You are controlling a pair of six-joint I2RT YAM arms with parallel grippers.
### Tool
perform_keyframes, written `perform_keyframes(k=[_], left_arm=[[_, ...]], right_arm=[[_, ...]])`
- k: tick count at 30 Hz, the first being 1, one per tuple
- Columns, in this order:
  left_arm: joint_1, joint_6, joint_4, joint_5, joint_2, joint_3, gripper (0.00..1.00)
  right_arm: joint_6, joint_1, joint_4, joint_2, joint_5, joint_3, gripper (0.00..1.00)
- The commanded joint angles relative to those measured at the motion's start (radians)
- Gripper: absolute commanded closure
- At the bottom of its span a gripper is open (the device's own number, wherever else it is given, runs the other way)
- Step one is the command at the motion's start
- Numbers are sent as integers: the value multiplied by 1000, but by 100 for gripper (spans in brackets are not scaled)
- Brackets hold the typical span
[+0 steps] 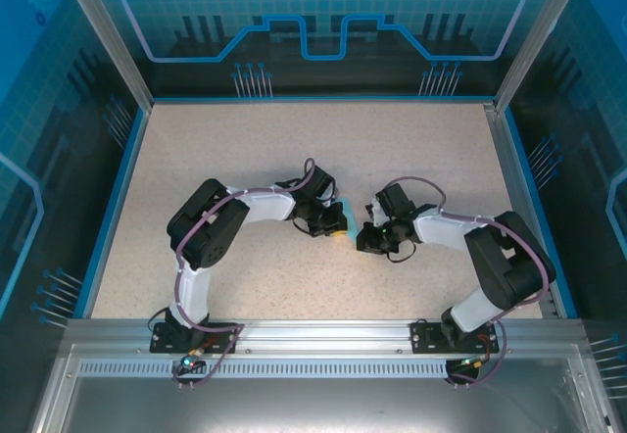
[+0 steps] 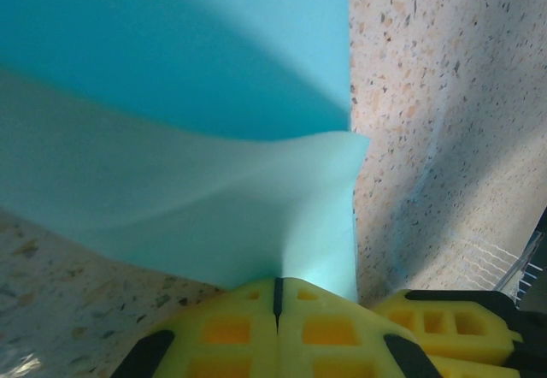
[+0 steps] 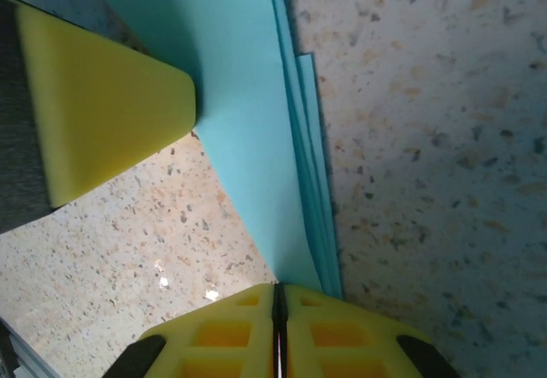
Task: Fold a paper plane with a square sheet of paper (pick it up from the middle)
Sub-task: Fold the wing for the fifth time at the center of the table.
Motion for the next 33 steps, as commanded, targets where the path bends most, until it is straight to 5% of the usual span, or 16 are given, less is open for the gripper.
perform_keyframes(k=[1,16,33], left_arm=[[7,33,-116,-117,64,-12,100],[18,225,-84,-81,-19,81,87],[83,324,22,-93,-32,50,88]], right_arm=[[9,-24,25,22,-5,-6,90],[-12,-91,49,71,-31,-122,91],[-15,-101,68,128,-45,-125,92]])
